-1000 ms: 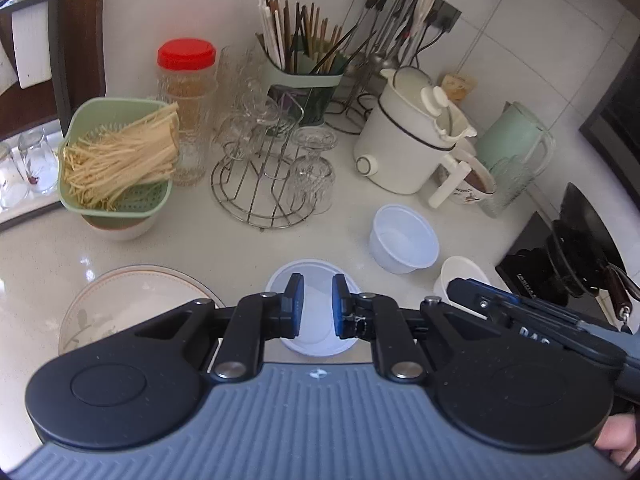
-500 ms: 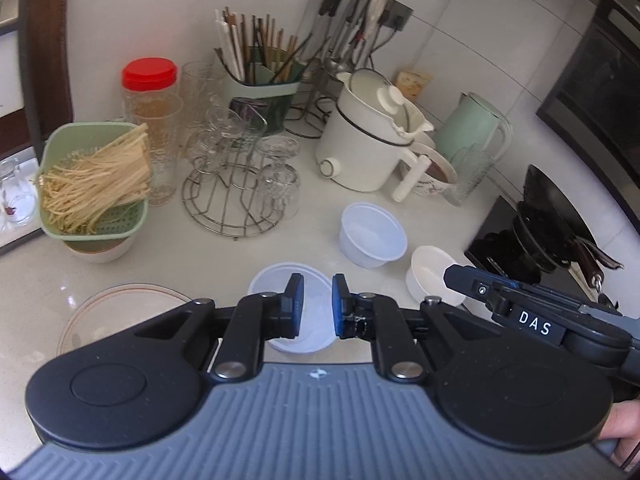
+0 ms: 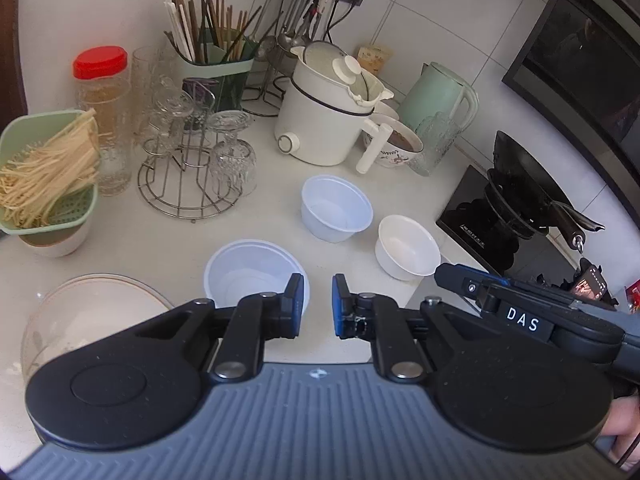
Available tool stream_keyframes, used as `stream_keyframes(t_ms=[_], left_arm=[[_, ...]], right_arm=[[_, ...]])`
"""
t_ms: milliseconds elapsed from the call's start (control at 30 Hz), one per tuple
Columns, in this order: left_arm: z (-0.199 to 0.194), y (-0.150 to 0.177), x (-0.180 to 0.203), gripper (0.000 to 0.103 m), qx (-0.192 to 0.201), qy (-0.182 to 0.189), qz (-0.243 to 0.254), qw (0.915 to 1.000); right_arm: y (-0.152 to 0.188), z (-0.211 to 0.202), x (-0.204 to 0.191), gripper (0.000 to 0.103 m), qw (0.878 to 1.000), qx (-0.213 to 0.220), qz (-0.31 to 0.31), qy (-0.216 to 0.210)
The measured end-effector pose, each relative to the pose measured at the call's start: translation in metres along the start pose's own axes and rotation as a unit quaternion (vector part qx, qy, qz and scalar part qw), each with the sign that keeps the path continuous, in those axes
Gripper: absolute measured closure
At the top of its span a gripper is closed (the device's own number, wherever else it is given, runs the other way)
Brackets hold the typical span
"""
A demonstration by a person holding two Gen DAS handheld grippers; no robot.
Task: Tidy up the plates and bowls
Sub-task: 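Lower the blue bowl into the other bowl and open both grippers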
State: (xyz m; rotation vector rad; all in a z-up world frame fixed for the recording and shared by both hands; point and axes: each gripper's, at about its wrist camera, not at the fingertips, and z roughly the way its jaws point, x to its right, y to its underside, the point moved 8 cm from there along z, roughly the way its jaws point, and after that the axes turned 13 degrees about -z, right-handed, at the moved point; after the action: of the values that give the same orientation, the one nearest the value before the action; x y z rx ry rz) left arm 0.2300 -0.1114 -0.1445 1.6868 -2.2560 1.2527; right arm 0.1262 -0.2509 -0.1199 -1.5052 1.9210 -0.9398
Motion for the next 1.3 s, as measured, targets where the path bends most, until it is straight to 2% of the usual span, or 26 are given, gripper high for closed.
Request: stream_keyframes(t_ms=[200,400,633,900,967,1067,1200,1300], left_arm=[[0.026,-0.014,0.008,0.087,0.002,-0.008,0.0,1.0],[0.049,-0.056,0.011,0.087,0.013,-0.013,-0.035,0.9992],[0.078,-0.084,0.018,0.087,0.007,-0.037,-0.031,0.9988],[0.118,-0.092,0.019,0.075,-0.017,-0.056,-0.05,0.997],[0.127,-0.095,0.019,0.065,-0.024,-0.062,-0.051,0.9965],[0.139,-0.099,0.018,0.057,-0.033,-0.073,-0.054,0.9953],[0.159,-0.103,0.015,0.053,-0.051,-0.081,-0.064,0.9934],[0.174,-0.105,0.016,0.052,-0.062,-0.085,-0.066,0.9923]], right_arm=[[-0.007,0.018,0.018,0.086,1.0,0.004,-0.003,-0.005],[-0.033,0.032,0.038,0.086,1.0,0.015,0.007,-0.026],[-0.057,0.064,0.047,0.086,0.999,0.016,-0.007,-0.047],[-0.059,0.095,0.066,0.086,0.998,-0.017,0.001,-0.058],[-0.058,0.104,0.069,0.086,0.998,-0.027,0.003,-0.06],[-0.06,0.114,0.072,0.085,0.997,-0.034,0.001,-0.073],[-0.06,0.129,0.08,0.073,0.996,-0.048,-0.001,-0.075],[-0.059,0.14,0.089,0.057,0.996,-0.056,0.003,-0.068]])
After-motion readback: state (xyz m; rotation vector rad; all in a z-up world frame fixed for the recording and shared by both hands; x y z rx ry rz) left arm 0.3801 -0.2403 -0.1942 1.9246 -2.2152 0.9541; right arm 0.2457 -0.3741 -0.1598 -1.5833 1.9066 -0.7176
